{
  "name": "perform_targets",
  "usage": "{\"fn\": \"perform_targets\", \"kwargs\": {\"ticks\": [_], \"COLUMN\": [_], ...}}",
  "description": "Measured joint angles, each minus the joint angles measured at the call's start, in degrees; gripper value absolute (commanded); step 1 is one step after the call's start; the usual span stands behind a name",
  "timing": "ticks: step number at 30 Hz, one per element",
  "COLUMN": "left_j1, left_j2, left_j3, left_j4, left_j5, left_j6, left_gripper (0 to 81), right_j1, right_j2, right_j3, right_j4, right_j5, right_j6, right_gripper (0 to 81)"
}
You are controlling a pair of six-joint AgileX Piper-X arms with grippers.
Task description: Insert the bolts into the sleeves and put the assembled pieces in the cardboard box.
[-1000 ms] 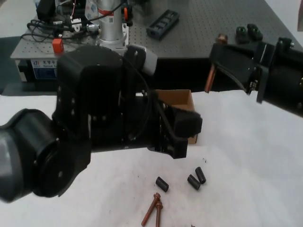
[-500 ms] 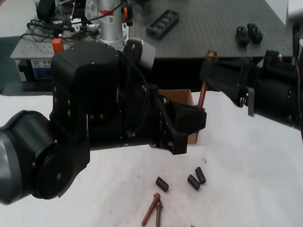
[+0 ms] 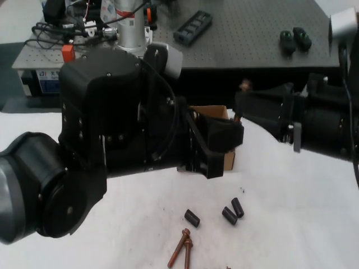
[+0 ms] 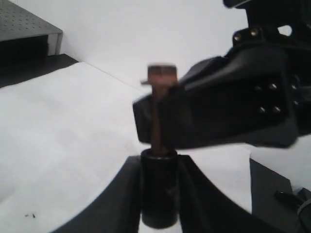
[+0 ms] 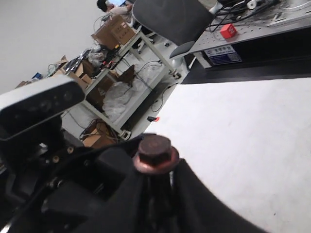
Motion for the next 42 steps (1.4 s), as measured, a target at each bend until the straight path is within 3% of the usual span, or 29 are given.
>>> {"fn": "perform_targets", "kwargs": {"ticks": [5, 10, 15, 22, 29, 36, 39, 42], "left_j1": [0.38, 4.44, 8.21, 8.87, 8.87, 8.87, 8.87, 8.87], "left_j2": [0.42, 8.4, 25.04, 41.21, 57.96, 61.61, 61.89, 61.89], "left_j3": [-0.28, -9.33, -24.28, -48.98, -67.42, -70.92, -70.96, -70.96], "left_j4": [-0.31, 3.78, 16.36, 34.71, 47.91, 49.49, 49.49, 49.49], "left_j5": [-10.3, -15.92, -16.86, -17.43, -15.94, -13.9, -13.94, -13.8], "left_j6": [-1.06, -6.35, -7.49, -7.23, -7.23, -7.77, -7.88, -8.04], "left_gripper": [0.6, 0.6, 0.6, 0.6, 0.6, 0.8, 10.4, 27.0], "right_j1": [0.0, -3.28, -10.56, -11.47, -11.47, -9.1, -7.57, -5.29], "right_j2": [0.0, -2.54, -9.64, -9.8, -8.58, -0.33, 4.27, 11.17], "right_j3": [0.0, 0.0, 0.0, 0.0, 0.0, 0.0, 0.0, -0.8], "right_j4": [0.56, 9.18, 25.52, 47.61, 51.46, 51.13, 48.56, 45.0], "right_j5": [-2.75, -3.42, 1.39, 19.06, 23.81, 26.04, 26.16, 26.99], "right_j6": [0.95, -0.75, -9.02, -18.54, -20.84, -22.46, -22.63, -22.62], "right_gripper": [43.5, 43.3, 43.3, 43.3, 43.3, 43.3, 42.8, 40.7]}}
